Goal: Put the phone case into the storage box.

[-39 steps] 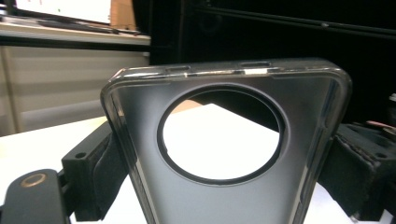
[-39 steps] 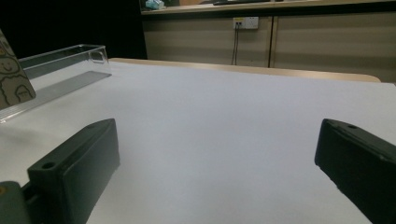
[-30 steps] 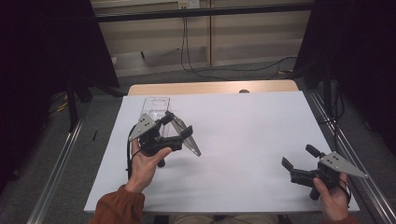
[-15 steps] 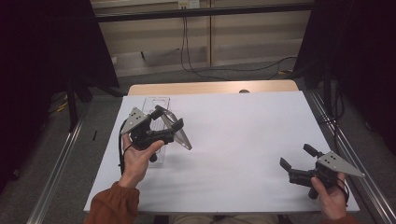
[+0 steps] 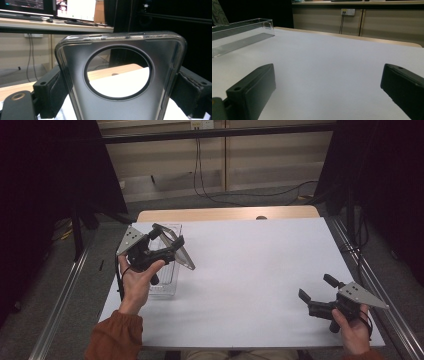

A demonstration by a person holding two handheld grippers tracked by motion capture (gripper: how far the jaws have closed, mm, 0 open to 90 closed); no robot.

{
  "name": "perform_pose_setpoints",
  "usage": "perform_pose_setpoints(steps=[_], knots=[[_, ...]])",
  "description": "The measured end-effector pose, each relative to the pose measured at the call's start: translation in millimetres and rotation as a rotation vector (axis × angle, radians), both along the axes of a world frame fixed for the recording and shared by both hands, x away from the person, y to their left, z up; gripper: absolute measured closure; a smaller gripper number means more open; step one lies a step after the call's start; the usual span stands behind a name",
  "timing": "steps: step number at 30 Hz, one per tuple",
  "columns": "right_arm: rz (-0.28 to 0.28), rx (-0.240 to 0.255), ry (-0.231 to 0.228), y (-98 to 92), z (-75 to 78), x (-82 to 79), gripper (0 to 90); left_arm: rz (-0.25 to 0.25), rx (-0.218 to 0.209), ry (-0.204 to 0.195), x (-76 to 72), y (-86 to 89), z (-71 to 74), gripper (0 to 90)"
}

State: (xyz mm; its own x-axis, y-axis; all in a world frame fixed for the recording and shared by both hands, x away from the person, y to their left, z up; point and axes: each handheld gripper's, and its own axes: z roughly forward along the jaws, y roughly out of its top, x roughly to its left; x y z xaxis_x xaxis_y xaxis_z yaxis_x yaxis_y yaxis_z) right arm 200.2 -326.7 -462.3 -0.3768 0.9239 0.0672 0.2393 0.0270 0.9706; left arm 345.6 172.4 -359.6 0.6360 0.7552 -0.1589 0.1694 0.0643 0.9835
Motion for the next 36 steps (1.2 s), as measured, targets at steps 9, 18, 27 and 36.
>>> perform_pose_setpoints(steps=[9,18,27,36], knots=[[0.005,-0.001,0.0,0.4,-0.4,0.5,0.0,0.049,0.02,-0.001,14.5,7.9,4.3,11.5],[0.002,-0.006,0.004,0.4,-0.5,0.8,0.0,0.103,0.046,0.0,31.3,13.1,3.6,11.5],[0.017,-0.01,0.002,1.5,-1.2,1.0,0.0,0.165,0.083,0.002,51.9,17.3,-1.2,11.5],[0.019,-0.018,-0.009,1.3,-1.5,1.1,0.0,0.215,0.088,0.019,70.3,25.0,-7.1,11.5]])
